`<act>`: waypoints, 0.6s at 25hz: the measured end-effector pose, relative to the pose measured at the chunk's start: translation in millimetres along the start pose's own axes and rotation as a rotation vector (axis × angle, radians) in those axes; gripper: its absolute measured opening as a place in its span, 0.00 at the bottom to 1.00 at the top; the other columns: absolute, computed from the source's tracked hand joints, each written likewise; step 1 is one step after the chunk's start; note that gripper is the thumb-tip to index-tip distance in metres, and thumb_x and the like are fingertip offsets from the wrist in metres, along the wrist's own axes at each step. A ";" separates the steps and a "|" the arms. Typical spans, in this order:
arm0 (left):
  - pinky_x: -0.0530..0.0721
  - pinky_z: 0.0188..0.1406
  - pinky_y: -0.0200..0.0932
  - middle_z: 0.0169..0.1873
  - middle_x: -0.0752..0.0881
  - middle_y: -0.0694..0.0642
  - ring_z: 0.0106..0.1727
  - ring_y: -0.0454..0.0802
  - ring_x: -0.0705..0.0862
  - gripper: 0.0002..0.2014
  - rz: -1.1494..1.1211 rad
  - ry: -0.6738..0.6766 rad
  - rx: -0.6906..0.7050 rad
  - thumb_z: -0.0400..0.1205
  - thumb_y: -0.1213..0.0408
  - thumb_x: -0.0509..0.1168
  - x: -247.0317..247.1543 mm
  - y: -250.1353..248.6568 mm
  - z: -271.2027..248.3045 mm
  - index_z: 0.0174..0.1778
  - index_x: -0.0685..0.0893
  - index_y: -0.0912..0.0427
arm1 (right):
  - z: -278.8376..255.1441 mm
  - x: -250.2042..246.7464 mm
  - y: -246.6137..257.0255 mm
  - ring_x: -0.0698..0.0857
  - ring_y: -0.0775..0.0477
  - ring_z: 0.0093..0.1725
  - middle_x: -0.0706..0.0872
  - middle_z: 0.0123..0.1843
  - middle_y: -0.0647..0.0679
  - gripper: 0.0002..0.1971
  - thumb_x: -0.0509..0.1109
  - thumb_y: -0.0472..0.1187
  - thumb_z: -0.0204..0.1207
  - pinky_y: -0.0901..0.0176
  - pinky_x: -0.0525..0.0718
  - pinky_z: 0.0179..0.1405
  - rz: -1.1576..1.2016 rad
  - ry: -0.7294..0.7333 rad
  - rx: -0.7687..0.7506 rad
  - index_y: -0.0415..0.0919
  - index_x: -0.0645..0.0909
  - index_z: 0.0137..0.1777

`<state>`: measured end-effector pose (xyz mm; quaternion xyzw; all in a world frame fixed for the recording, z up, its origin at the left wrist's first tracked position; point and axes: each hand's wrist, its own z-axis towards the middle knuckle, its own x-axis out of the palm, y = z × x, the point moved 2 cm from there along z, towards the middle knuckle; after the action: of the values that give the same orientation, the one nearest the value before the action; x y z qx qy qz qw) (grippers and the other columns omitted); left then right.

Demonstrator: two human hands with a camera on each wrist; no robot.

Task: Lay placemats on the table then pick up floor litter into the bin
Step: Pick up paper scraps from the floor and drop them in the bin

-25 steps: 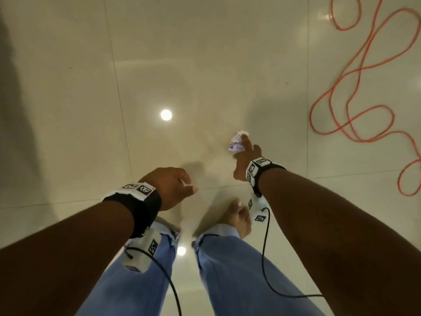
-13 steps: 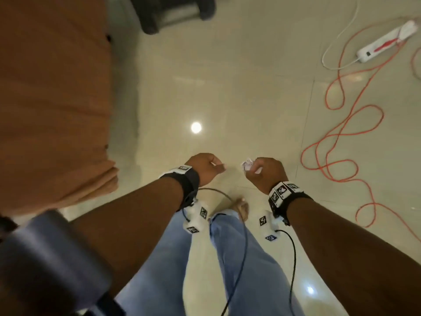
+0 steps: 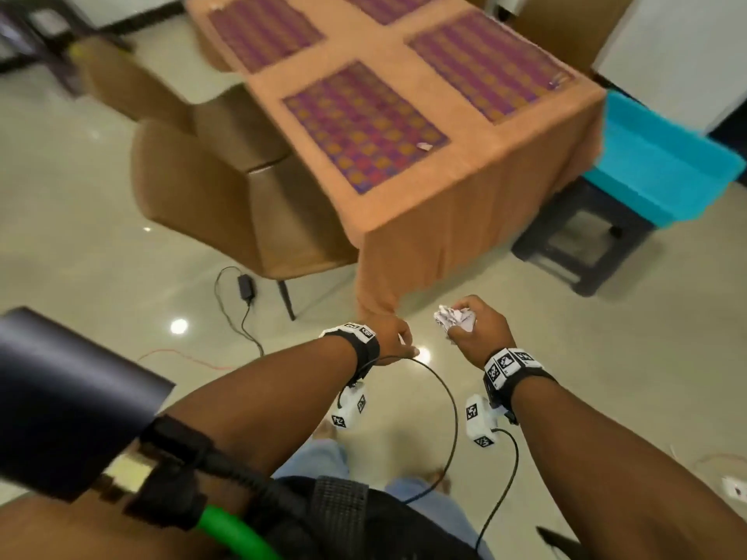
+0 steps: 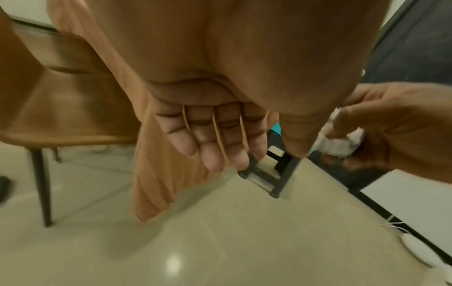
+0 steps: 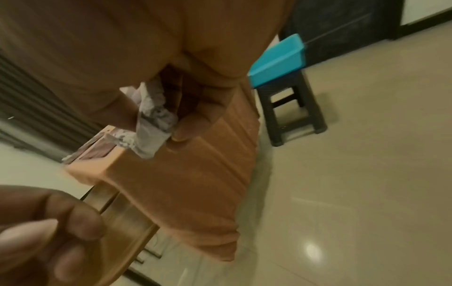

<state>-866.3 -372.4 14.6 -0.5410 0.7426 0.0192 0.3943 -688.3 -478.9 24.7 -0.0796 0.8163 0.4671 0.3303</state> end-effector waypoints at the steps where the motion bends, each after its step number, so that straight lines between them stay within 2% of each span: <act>1: 0.81 0.51 0.44 0.51 0.89 0.48 0.54 0.51 0.86 0.17 -0.015 -0.033 -0.047 0.78 0.39 0.69 -11.9 39.7 -21.0 0.53 0.87 0.47 | 4.7 22.4 39.4 0.85 0.49 0.39 0.89 0.42 0.53 0.14 0.77 0.39 0.66 0.62 0.78 0.36 -0.057 0.062 -0.060 0.52 0.84 0.52; 4: 0.84 0.53 0.47 0.49 0.90 0.48 0.52 0.53 0.86 0.14 -0.111 -0.097 -0.137 0.77 0.40 0.70 -40.5 144.2 -62.4 0.49 0.86 0.45 | 20.1 90.3 138.0 0.84 0.57 0.37 0.88 0.41 0.56 0.12 0.76 0.39 0.68 0.71 0.74 0.31 -0.135 0.163 -0.198 0.52 0.86 0.51; 6: 0.86 0.55 0.49 0.48 0.89 0.47 0.52 0.52 0.86 0.14 -0.194 -0.170 -0.200 0.75 0.39 0.71 -58.8 229.3 -88.7 0.46 0.86 0.44 | 28.6 159.0 204.8 0.85 0.54 0.38 0.89 0.41 0.57 0.11 0.76 0.39 0.69 0.66 0.77 0.33 -0.175 0.228 -0.272 0.53 0.85 0.50; 8: 0.85 0.55 0.47 0.46 0.87 0.45 0.51 0.50 0.85 0.13 -0.280 -0.250 -0.236 0.74 0.38 0.71 -82.6 307.0 -114.6 0.42 0.86 0.42 | 34.9 224.7 263.5 0.87 0.51 0.42 0.90 0.44 0.56 0.13 0.76 0.40 0.68 0.62 0.82 0.42 -0.210 0.275 -0.335 0.55 0.85 0.51; 10: 0.82 0.50 0.42 0.44 0.87 0.45 0.48 0.48 0.84 0.12 -0.379 -0.324 -0.288 0.75 0.39 0.71 -106.2 383.8 -148.1 0.42 0.86 0.42 | 37.0 291.0 321.7 0.87 0.49 0.48 0.89 0.51 0.55 0.18 0.75 0.41 0.70 0.57 0.85 0.52 -0.290 0.340 -0.392 0.56 0.83 0.59; 11: 0.80 0.48 0.41 0.43 0.88 0.46 0.47 0.48 0.85 0.12 -0.436 -0.378 -0.321 0.76 0.40 0.71 -117.5 424.1 -167.2 0.42 0.87 0.44 | 37.1 323.5 353.6 0.86 0.48 0.50 0.88 0.53 0.54 0.20 0.75 0.42 0.71 0.56 0.85 0.53 -0.319 0.373 -0.411 0.56 0.81 0.62; 13: 0.82 0.48 0.41 0.45 0.90 0.49 0.49 0.51 0.86 0.14 -0.523 -0.484 -0.390 0.77 0.42 0.71 -140.9 490.6 -199.6 0.43 0.89 0.49 | 38.7 373.2 409.5 0.85 0.48 0.48 0.86 0.52 0.53 0.21 0.74 0.44 0.71 0.59 0.81 0.49 -0.346 0.402 -0.449 0.57 0.79 0.64; 15: 0.81 0.48 0.41 0.45 0.89 0.49 0.50 0.51 0.86 0.13 -0.606 -0.578 -0.453 0.79 0.45 0.72 -163.8 545.5 -223.1 0.44 0.90 0.51 | 46.9 410.6 458.2 0.84 0.49 0.45 0.87 0.50 0.53 0.19 0.73 0.44 0.71 0.61 0.77 0.44 -0.304 0.392 -0.477 0.57 0.78 0.62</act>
<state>-1421.9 -119.0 50.3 -0.7781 0.3884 0.2143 0.4448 -1183.2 -114.8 81.9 -0.3635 0.7109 0.5661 0.2051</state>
